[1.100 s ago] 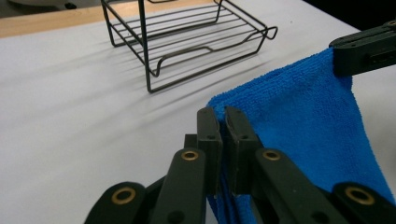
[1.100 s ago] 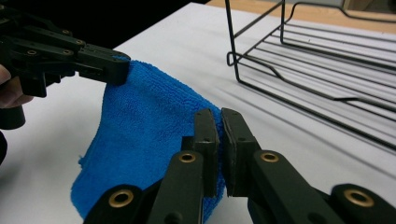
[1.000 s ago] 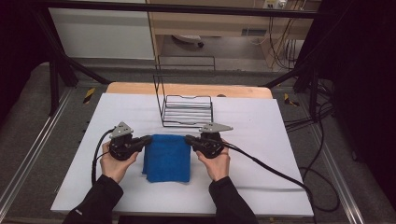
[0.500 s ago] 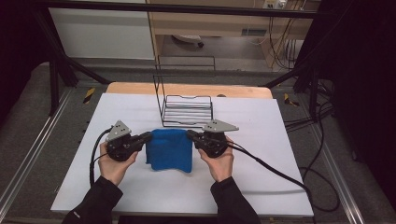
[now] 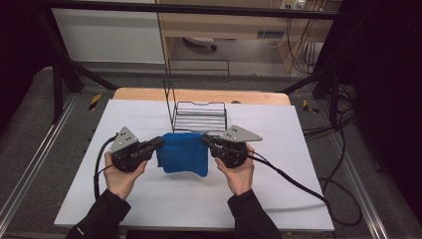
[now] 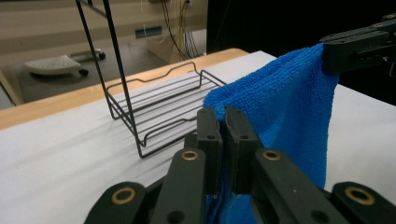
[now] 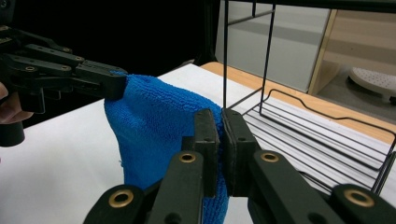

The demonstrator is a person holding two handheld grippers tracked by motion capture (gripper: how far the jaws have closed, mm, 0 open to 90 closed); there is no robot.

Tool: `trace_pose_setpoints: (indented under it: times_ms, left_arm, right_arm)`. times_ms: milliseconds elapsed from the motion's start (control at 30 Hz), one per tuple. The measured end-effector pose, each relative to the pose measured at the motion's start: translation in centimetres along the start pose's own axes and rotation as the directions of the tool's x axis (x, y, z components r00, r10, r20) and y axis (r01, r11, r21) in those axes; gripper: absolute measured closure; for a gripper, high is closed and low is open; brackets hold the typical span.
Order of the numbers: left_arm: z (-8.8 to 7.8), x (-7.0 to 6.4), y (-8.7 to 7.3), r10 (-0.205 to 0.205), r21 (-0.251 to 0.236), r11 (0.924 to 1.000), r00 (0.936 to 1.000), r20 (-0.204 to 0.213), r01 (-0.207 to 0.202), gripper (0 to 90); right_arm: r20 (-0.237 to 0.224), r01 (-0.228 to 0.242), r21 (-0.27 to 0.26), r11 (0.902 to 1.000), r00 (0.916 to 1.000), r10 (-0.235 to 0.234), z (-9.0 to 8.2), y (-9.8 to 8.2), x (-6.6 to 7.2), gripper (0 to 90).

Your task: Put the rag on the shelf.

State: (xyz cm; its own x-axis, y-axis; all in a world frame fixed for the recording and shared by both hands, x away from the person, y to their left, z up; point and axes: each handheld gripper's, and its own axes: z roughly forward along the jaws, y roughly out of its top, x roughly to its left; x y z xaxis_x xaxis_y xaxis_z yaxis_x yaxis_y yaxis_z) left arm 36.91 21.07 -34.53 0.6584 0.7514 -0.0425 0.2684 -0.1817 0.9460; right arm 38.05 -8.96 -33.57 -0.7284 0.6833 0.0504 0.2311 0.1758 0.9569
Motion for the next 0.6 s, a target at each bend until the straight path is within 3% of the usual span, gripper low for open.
trace_pose_setpoints:
  times_ms: [600]
  left_arm:
    - [-0.1, -1.0, 2.4, 0.025, -0.081, 0.9964, 0.9997, 0.005, -0.025, 85.5]
  right_arm:
    - [0.023, 0.023, -0.089, 0.9958, 0.9995, -0.021, -2.0, 2.0, -0.4, 86.0]
